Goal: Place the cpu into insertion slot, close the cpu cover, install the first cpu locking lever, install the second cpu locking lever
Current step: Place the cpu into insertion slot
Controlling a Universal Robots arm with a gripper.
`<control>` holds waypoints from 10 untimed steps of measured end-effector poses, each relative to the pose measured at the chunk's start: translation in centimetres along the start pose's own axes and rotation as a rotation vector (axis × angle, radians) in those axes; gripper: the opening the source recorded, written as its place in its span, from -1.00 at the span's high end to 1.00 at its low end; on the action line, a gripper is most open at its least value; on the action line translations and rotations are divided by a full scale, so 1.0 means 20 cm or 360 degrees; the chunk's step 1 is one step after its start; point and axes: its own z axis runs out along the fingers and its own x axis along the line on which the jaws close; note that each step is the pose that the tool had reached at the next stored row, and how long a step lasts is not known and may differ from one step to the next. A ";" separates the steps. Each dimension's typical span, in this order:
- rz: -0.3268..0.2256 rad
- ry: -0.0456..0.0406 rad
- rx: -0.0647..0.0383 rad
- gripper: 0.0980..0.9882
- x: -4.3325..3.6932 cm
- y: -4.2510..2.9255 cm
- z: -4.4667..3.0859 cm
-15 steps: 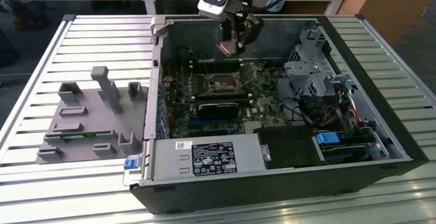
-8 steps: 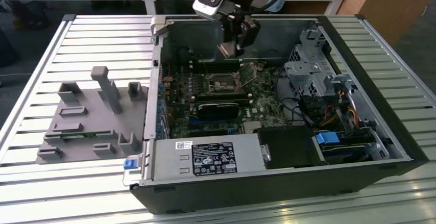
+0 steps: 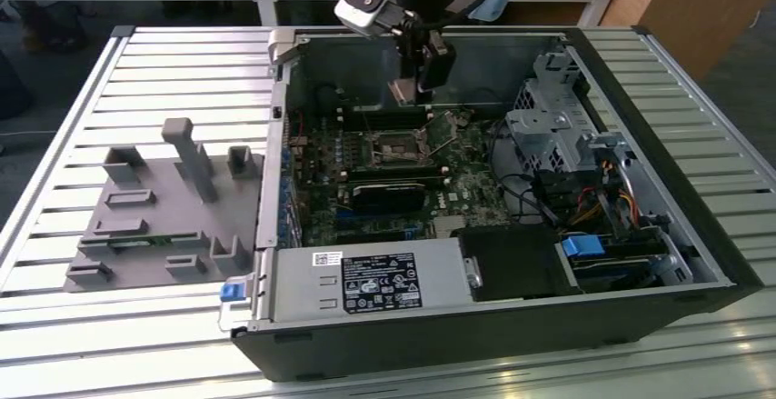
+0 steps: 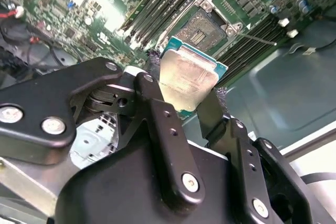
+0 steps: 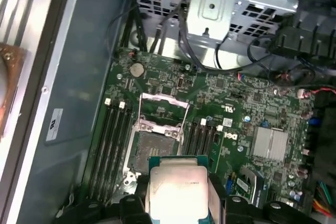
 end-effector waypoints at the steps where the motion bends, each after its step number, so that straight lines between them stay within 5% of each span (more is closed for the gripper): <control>1: 0.0025 -0.0002 0.0000 0.03 0.000 0.000 0.003; 10: 0.0216 -0.0017 -0.0001 0.03 0.005 -0.002 0.036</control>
